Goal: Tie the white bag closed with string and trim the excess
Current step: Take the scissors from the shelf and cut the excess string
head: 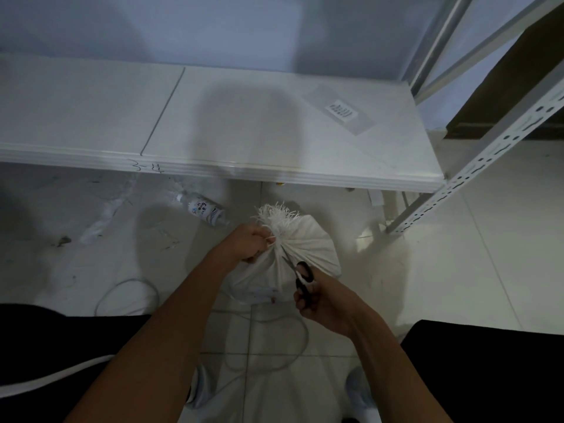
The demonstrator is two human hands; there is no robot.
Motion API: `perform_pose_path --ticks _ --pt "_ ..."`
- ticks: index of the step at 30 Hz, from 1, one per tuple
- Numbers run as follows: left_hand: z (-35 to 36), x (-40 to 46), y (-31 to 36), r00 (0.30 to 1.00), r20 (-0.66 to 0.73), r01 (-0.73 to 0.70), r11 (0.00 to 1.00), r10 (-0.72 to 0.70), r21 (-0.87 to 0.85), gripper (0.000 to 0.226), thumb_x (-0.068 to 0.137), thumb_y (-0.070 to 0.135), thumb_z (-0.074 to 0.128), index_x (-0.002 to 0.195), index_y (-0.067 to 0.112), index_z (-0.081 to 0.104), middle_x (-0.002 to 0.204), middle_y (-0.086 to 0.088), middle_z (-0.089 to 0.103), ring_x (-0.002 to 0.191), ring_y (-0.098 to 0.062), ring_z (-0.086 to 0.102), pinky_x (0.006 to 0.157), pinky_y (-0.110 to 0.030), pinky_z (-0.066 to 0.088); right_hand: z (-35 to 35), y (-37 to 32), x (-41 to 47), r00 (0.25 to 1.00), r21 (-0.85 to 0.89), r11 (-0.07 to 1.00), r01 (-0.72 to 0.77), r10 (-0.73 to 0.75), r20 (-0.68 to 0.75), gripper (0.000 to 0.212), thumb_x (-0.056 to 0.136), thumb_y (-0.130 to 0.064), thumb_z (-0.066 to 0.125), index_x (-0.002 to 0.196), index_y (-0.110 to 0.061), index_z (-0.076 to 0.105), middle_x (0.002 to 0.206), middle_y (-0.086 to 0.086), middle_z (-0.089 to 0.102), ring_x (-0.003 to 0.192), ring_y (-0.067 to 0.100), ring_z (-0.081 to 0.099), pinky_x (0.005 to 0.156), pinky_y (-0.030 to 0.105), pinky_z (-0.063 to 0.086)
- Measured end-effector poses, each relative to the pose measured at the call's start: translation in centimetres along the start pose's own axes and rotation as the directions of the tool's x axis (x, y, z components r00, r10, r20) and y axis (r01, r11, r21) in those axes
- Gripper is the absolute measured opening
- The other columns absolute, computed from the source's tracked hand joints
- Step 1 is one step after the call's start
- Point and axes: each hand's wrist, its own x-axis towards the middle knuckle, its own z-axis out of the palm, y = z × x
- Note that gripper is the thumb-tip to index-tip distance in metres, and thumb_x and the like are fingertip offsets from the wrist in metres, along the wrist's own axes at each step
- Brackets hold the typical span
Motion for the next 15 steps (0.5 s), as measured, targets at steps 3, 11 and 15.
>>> perform_pose_path --ticks 3,11,15 --pt "0.0 0.1 -0.2 0.999 -0.002 0.034 0.998 -0.034 -0.054 0.017 0.088 0.002 0.064 0.098 0.012 0.073 0.059 -0.005 0.047 0.049 -0.012 0.040 0.040 -0.015 0.036 -0.9 -0.1 0.0 0.997 0.076 0.996 -0.035 0.029 0.071 0.035 0.076 -0.040 0.074 0.071 -0.007 0.064 0.070 0.009 0.058 0.057 0.016 0.053 0.048 0.022 0.044" --pt "-0.1 0.3 -0.7 0.995 0.037 0.092 0.987 -0.087 -0.132 0.008 0.087 0.015 0.070 0.092 0.018 0.075 0.060 0.001 0.048 0.049 -0.009 0.040 0.045 -0.018 0.037 -2.3 -1.1 -0.3 0.976 0.091 0.994 -0.058 0.037 0.216 0.037 0.074 -0.040 0.073 0.078 -0.004 0.064 0.079 0.012 0.060 0.061 0.018 0.051 0.059 0.025 0.037" --pt "-0.3 0.2 -0.7 0.990 0.067 0.137 0.971 -0.126 -0.196 0.016 0.084 0.014 0.071 0.100 0.013 0.075 0.058 0.002 0.044 0.050 -0.009 0.036 0.047 -0.019 0.037 -1.5 -0.8 1.2 0.983 0.121 0.990 -0.071 0.049 0.175 0.035 0.076 -0.038 0.073 0.080 -0.005 0.062 0.079 0.012 0.059 0.061 0.018 0.052 0.056 0.024 0.039"
